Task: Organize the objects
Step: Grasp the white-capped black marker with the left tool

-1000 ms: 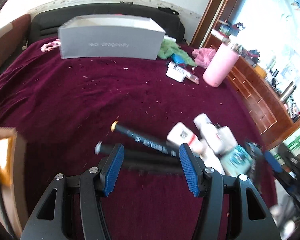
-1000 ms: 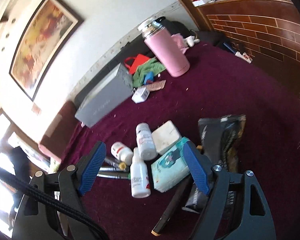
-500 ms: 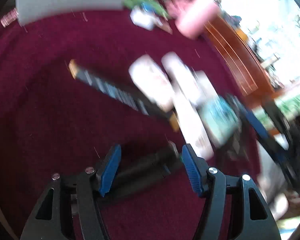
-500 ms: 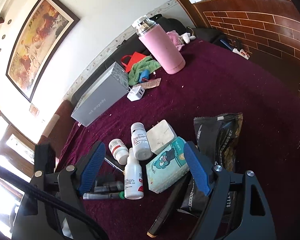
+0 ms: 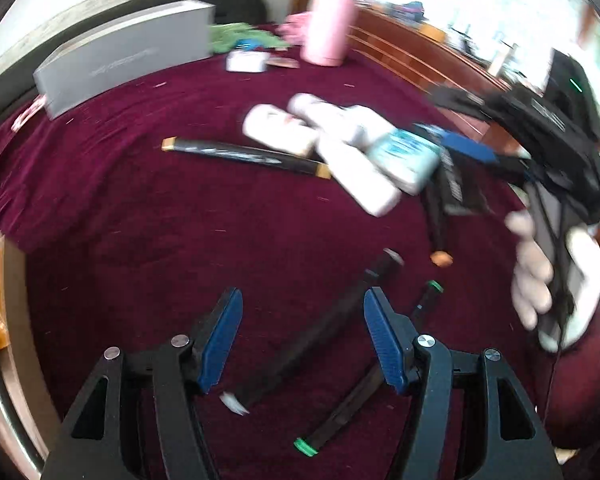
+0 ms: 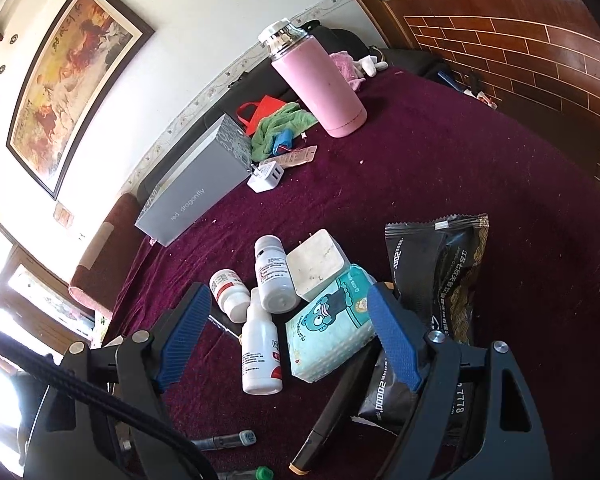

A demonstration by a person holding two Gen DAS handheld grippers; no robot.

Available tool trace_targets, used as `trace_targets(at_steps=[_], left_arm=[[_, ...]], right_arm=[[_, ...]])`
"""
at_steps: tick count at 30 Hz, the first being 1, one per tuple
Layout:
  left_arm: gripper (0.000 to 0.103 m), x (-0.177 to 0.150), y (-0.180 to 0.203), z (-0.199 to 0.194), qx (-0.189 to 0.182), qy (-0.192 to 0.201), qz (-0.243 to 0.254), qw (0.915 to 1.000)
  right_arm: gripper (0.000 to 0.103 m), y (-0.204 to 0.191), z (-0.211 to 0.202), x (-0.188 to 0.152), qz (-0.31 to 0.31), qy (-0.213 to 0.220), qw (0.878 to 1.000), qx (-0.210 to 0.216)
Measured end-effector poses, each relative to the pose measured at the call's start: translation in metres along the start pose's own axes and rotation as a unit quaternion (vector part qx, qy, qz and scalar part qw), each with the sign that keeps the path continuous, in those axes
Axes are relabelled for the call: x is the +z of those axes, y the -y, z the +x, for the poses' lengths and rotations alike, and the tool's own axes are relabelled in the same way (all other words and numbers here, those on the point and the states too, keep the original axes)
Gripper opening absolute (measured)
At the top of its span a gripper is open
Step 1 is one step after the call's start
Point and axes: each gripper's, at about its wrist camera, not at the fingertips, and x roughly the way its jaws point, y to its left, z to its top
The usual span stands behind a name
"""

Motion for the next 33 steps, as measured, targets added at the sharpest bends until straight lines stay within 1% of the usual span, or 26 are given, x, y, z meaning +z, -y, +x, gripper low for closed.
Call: trace_targets(at_steps=[1, 3, 5, 6, 7, 8, 9, 10, 11, 12, 13, 14, 15, 16, 21, 23, 25, 27, 29, 33], left_arm=[[0.057, -0.002, 0.006, 0.002, 0.001, -0.003, 0.013, 0.9999], [0.057, 0.011, 0.017, 0.01, 0.016, -0.015, 0.033, 0.9992], [0.056, 0.01, 0.02, 0.019, 0.048, -0.033, 0.055, 0.9968], [0.059, 0.007, 0.023, 0.025, 0.073, -0.043, 0.07, 0.994], [0.058, 0.006, 0.025, 0.023, 0.079, -0.033, 0.079, 0.9932], [0.055, 0.006, 0.027, 0.024, 0.08, -0.039, 0.078, 0.993], [0.05, 0.007, 0.026, 0.023, 0.076, -0.04, 0.067, 0.994], [0.042, 0.007, 0.027, 0.022, 0.071, -0.042, 0.056, 0.995], [0.032, 0.007, 0.03, 0.021, 0.074, -0.043, 0.054, 0.9949], [0.026, 0.007, 0.033, 0.021, 0.071, -0.046, 0.049, 0.9952], [0.017, 0.006, 0.035, 0.018, 0.05, -0.053, 0.031, 0.9969], [0.014, 0.006, 0.036, 0.017, 0.028, -0.059, 0.013, 0.9978], [0.014, 0.005, 0.038, 0.017, 0.006, -0.067, -0.001, 0.9977], [0.014, 0.004, 0.044, 0.017, 0.003, -0.069, 0.001, 0.9976], [0.014, 0.015, 0.055, 0.026, 0.053, -0.047, 0.023, 0.9973], [0.015, 0.018, 0.064, 0.03, 0.084, -0.032, 0.048, 0.9948], [0.014, 0.016, 0.073, 0.032, 0.11, -0.006, 0.072, 0.9914], [0.011, 0.015, 0.072, 0.032, 0.103, -0.001, 0.065, 0.9926], [0.011, 0.011, 0.059, 0.025, 0.072, 0.0, 0.024, 0.9971], [0.011, -0.008, 0.04, 0.004, 0.06, 0.017, -0.019, 0.9979]], right_arm=[[0.081, 0.0, 0.001, 0.0, -0.001, -0.002, 1.0, -0.001], [0.081, -0.001, 0.001, -0.001, -0.002, -0.005, 1.0, -0.001], [0.081, -0.001, 0.002, -0.001, -0.003, -0.007, 1.0, 0.0], [0.081, -0.001, 0.002, -0.002, -0.003, -0.007, 1.0, 0.0], [0.081, -0.001, 0.002, -0.002, -0.003, -0.006, 1.0, 0.0], [0.081, -0.002, 0.002, -0.002, -0.003, -0.006, 1.0, 0.0], [0.081, -0.002, 0.002, -0.002, -0.003, -0.006, 1.0, 0.0], [0.081, -0.002, 0.002, -0.002, -0.003, -0.007, 1.0, 0.001], [0.081, -0.002, 0.002, -0.002, -0.003, -0.007, 1.0, 0.0], [0.081, -0.002, 0.002, -0.002, -0.003, -0.008, 1.0, -0.001], [0.081, -0.002, 0.002, -0.002, -0.004, -0.008, 1.0, -0.001], [0.081, -0.003, 0.003, -0.003, -0.003, -0.009, 1.0, -0.001], [0.081, -0.003, 0.003, -0.002, -0.003, -0.009, 1.0, -0.001], [0.081, -0.003, 0.003, -0.002, -0.003, -0.009, 1.0, -0.001], [0.081, -0.003, 0.004, -0.004, 0.0, -0.012, 1.0, 0.0], [0.081, -0.002, 0.004, -0.004, -0.001, -0.012, 1.0, -0.002], [0.081, -0.002, 0.005, -0.004, -0.001, -0.013, 1.0, -0.006], [0.081, -0.002, 0.007, -0.005, -0.003, -0.013, 1.0, -0.011], [0.081, -0.001, 0.007, -0.005, -0.004, -0.012, 1.0, -0.014], [0.08, -0.001, 0.005, -0.006, -0.01, -0.002, 1.0, -0.029]])
